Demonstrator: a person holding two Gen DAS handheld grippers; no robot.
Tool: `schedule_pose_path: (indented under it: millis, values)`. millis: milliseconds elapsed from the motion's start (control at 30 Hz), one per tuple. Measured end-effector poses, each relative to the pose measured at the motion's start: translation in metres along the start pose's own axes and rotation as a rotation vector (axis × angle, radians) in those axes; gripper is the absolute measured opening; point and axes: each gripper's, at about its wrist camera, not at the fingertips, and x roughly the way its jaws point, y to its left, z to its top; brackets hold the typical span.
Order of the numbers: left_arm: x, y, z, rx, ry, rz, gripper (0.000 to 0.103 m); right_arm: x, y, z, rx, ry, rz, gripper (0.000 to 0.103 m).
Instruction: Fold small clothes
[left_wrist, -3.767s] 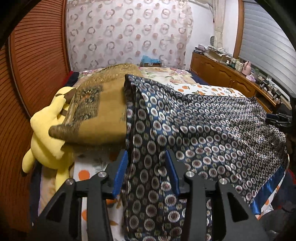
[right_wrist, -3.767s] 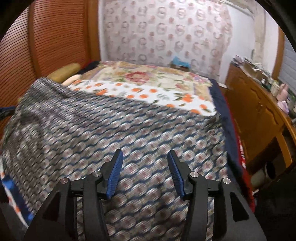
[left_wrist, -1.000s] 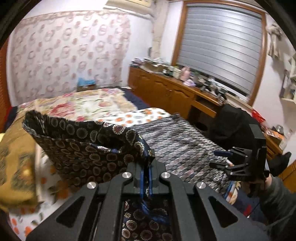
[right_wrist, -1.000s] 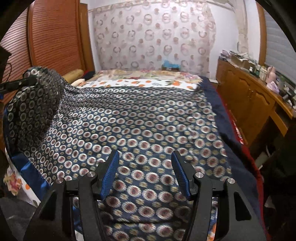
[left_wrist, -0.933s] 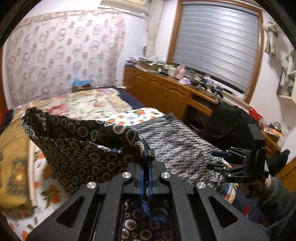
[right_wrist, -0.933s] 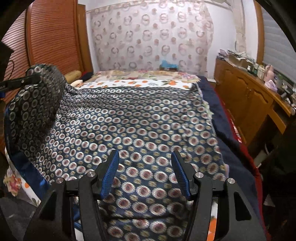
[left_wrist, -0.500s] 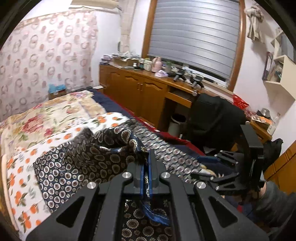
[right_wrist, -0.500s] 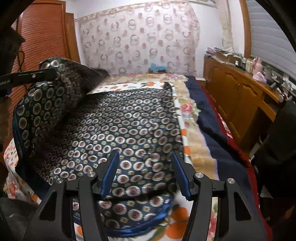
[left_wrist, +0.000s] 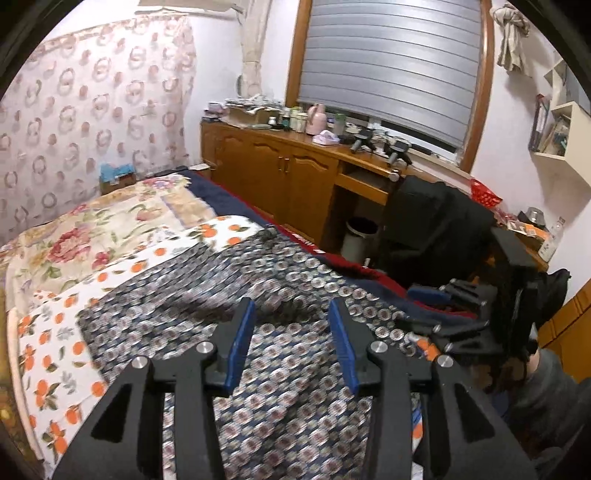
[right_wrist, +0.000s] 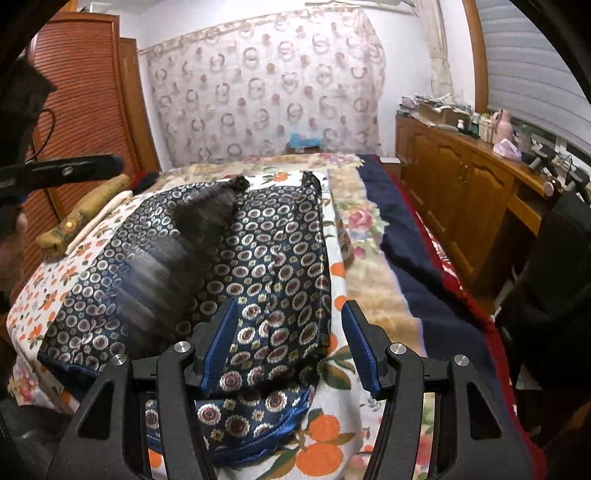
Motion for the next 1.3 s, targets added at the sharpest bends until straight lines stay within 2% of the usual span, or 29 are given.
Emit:
schedule_pose_path:
  millis: [167,533,867,1067,1300]
  values:
    - [-0.009,0.026,-0.022,-0.039,0.012,0.088,0.04,0.001,0.006,0.016,-0.019,-0.021,0.004,0.059]
    - [-0.017,0.068,-0.07,-0.128,0.046,0.174,0.04,0.043,0.033,0.062,-0.137,-0.002,0.021,0.059]
    - [-0.018,0.084,-0.096,-0.174,0.063,0.199,0.04,0.124,0.042,0.074,-0.185,0.212,0.085,0.059]
    - [-0.018,0.09,-0.105,-0.197,0.07,0.206,0.04,0.141,0.039,0.078,-0.186,0.259,0.088,0.059]
    - [-0.019,0.091,-0.108,-0.202,0.072,0.207,0.04,0.149,0.041,0.073,-0.209,0.293,0.092,0.049]
